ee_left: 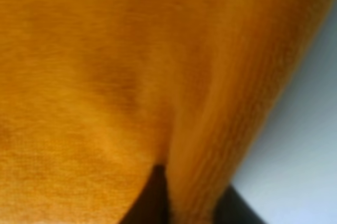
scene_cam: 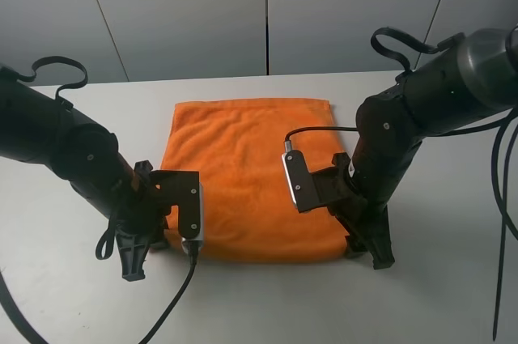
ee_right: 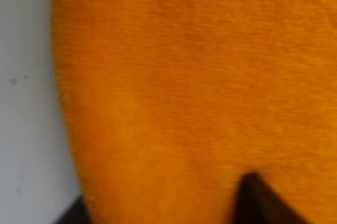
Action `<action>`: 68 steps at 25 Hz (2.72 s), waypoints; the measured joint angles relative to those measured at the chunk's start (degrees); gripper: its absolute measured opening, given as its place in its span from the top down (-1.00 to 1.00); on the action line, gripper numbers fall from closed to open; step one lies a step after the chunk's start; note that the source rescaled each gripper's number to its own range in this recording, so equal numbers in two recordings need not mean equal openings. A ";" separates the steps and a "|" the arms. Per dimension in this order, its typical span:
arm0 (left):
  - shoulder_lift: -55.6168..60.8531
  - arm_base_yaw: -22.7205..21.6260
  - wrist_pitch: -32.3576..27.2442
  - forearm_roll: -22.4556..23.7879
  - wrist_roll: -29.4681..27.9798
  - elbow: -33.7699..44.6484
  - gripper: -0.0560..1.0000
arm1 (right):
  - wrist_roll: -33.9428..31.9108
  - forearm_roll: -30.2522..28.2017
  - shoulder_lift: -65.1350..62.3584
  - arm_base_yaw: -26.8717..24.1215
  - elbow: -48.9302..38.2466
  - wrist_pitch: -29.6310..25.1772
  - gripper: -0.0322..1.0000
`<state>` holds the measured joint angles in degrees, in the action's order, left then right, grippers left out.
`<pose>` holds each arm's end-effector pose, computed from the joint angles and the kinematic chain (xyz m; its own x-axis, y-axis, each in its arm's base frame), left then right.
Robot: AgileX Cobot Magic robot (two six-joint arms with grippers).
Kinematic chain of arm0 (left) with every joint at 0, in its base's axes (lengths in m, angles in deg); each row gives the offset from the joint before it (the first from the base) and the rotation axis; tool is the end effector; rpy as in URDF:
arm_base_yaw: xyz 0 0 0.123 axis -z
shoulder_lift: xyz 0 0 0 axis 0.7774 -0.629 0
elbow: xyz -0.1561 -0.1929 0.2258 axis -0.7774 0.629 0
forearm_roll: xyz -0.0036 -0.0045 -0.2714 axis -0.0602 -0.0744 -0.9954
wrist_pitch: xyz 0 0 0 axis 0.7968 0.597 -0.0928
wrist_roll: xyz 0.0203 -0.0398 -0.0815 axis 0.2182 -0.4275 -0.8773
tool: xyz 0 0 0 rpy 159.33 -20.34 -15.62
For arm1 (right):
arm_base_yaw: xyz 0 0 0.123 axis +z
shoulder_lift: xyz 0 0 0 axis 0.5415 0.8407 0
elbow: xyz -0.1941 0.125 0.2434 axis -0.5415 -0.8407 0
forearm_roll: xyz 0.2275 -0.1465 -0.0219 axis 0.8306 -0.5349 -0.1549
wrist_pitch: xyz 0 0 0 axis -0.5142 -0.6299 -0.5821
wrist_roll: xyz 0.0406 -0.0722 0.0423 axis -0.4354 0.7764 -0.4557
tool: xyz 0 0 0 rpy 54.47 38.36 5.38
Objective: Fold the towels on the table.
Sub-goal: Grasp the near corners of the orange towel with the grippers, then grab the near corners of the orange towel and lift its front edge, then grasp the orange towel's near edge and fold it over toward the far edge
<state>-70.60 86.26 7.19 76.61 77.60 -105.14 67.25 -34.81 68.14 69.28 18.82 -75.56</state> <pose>0.2410 -0.1697 0.1135 -0.1480 0.9828 -0.1103 0.9797 0.1610 0.1196 0.2418 0.1803 0.1154 0.1338 -0.9908 -0.0209 -0.9909 -0.1335 -0.0140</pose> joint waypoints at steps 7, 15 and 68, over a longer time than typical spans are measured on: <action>0.00 0.00 0.24 0.76 0.00 0.00 0.87 | -0.11 -0.26 0.00 0.00 0.13 -0.21 0.93; 1.21 0.00 -1.12 1.21 -7.01 -0.49 0.88 | -0.01 -0.26 -2.55 0.00 0.03 -3.35 0.93; 4.63 -5.45 -4.54 65.11 -66.99 -12.90 0.89 | -6.34 -10.71 -2.24 -8.66 17.76 6.44 0.93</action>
<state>-65.97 80.81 2.65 141.72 10.61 -118.04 60.90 -45.52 65.89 60.62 36.58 -69.13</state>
